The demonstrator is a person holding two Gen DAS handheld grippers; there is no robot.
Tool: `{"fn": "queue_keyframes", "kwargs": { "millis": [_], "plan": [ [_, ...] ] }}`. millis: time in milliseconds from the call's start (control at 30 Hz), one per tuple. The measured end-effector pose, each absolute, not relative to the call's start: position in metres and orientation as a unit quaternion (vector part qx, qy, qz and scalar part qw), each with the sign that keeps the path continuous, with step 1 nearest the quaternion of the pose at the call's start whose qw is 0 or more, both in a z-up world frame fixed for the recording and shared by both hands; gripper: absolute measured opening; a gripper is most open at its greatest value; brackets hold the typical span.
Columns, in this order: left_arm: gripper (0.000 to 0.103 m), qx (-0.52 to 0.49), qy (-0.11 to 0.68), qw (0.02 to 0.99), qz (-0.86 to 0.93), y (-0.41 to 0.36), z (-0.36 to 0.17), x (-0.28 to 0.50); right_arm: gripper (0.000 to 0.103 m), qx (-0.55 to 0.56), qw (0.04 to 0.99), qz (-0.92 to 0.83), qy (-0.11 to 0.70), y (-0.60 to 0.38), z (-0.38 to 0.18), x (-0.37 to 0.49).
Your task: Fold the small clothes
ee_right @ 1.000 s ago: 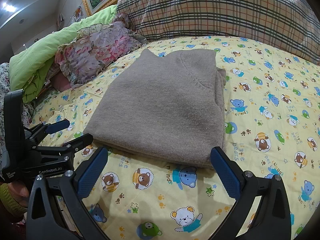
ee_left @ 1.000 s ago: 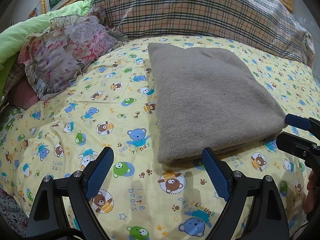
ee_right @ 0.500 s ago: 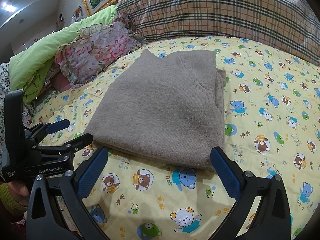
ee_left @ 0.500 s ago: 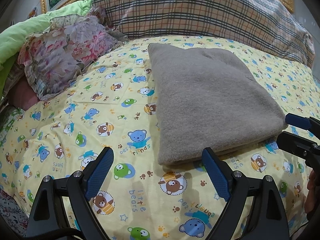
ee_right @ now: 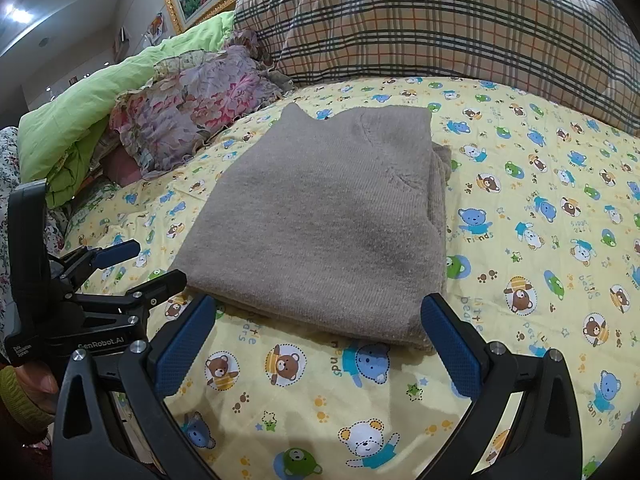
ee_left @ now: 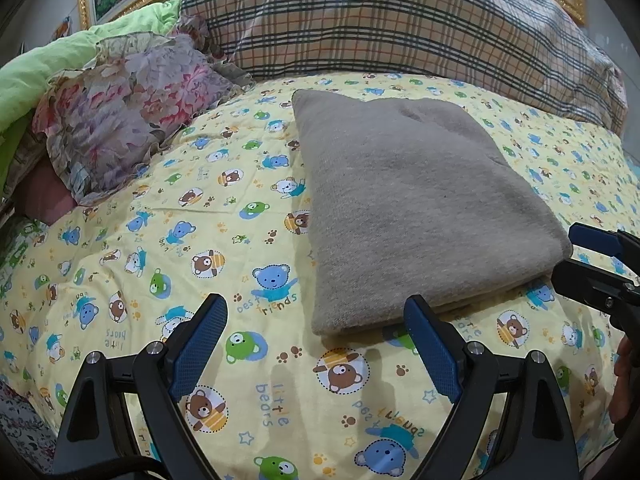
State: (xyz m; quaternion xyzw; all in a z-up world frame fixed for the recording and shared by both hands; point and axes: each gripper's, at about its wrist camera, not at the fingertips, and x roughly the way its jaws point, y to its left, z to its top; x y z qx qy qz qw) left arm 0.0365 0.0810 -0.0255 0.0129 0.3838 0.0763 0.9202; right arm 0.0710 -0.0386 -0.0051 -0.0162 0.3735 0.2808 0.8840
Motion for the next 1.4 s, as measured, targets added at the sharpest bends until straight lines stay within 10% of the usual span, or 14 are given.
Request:
{"fn": "queue_keyframes", "kwargs": {
  "millis": [1400],
  "plan": [
    [0.091,0.028,0.385,0.919,0.078,0.084,-0.011,0.052,0.102,-0.001,0.887,0.275,0.37,-0.044,0.003,0.079]
  ]
}}
